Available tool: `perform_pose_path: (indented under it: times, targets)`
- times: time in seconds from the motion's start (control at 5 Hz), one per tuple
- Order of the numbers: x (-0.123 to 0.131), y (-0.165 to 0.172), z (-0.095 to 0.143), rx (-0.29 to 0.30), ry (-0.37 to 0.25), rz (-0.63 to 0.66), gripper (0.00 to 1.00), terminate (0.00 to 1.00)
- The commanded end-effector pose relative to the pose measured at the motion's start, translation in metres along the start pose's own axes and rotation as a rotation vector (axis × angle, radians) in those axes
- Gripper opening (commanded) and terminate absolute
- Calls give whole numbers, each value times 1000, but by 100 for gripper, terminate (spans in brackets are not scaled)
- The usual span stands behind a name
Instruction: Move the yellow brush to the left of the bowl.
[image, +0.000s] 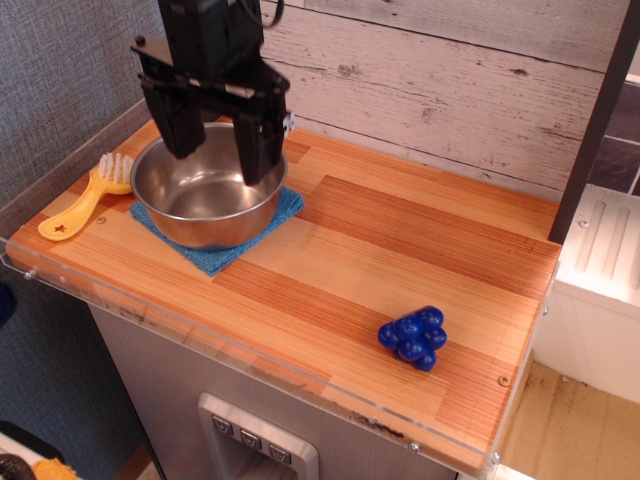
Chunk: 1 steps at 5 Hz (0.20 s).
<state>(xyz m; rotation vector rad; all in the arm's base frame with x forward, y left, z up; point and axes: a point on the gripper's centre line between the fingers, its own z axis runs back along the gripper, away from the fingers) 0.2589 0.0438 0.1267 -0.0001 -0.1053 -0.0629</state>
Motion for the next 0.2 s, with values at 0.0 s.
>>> perform_pose_path:
  times: [0.0]
  targets:
    - [3,3,11,7,-24,-8,100,100]
